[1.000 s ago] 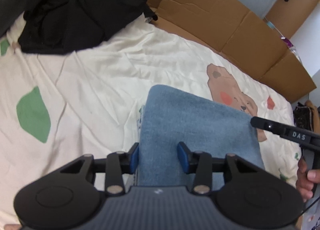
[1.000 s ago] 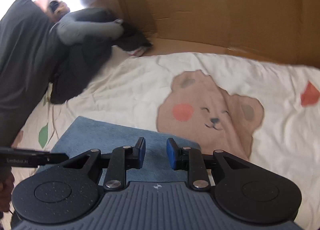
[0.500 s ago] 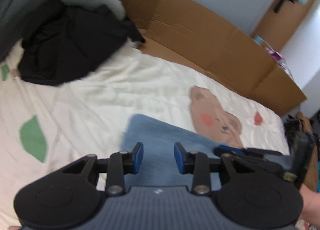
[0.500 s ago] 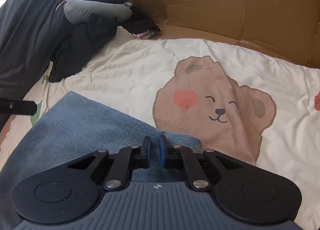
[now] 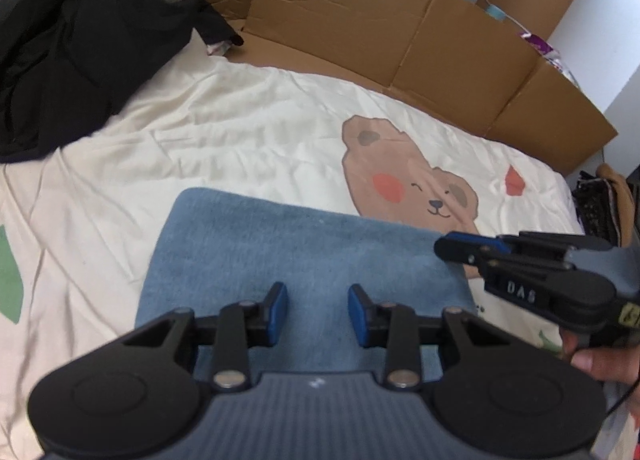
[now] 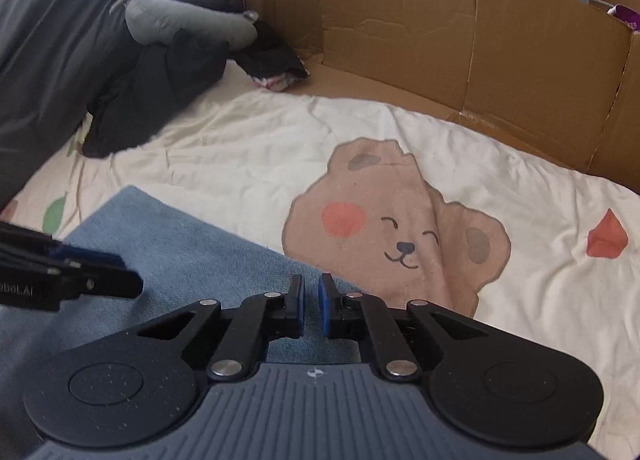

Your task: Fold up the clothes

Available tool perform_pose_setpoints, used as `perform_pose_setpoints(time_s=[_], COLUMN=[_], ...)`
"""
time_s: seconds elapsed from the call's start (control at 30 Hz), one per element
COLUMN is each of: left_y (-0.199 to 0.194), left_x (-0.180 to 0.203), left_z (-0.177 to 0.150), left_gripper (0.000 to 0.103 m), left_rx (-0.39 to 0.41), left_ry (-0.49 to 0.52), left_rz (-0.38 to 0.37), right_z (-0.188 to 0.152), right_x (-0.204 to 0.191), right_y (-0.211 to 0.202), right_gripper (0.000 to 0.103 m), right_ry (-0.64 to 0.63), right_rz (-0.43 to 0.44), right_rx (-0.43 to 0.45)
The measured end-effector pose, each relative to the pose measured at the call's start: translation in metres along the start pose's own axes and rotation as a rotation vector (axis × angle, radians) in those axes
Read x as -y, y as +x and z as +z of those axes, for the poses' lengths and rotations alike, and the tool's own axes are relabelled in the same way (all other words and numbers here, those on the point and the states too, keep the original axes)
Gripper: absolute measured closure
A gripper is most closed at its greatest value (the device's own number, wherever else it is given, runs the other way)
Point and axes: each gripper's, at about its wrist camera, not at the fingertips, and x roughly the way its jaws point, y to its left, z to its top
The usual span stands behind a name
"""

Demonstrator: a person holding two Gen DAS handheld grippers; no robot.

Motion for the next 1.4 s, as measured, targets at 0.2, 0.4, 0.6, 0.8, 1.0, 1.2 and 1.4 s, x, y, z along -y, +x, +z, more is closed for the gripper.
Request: perform_pose_setpoints(time_s=[0.2, 0.4, 0.6, 0.8, 1.0, 1.2, 1.4], left_y=[0.003, 0.004, 0.016, 0.024, 0.025, 0.026, 0.025], left_x=[0.011, 0.014, 0.009, 0.013, 0.012, 0.014, 0.011], left_z=[0.003, 0.002, -0.001, 0.0, -0.001, -0.002, -0.002], left_gripper=[0.067, 0.078, 0.081, 0.08, 0.081, 0.083, 0.087], left_rx=[-0.01, -0.007, -0.036, -0.06, -0.059, -0.055, -0.053], left_ry=[0.036, 0.012, 0.023, 0.035, 0.058, 0.056, 0.053], left_rz=[0.02, -0.016, -0.024, 0.011, 0.007, 0.014, 0.014], right_z=[-0.007, -0.012, -0.008, -0.026, -0.06, -0.087, -0.104], right_x=[0.004, 0.007, 0.022, 0.01, -0.006, -0.011, -0.018], right_y=[0.014, 0.014, 0.005, -0.014, -0.039, -0.061, -0.078], right_gripper=[0.092, 0.093, 0.09, 0.091, 0.091, 0.09, 0.089], right_ry=[0.024, 0.037, 0.187, 0.109, 0.041, 0.094, 0.118], right_rz=[0.004, 0.022, 0.082, 0.102, 0.146, 0.187, 0.223], right_rx=[-0.022, -0.007, -0.039, -0.077, -0.12, -0.159, -0.197])
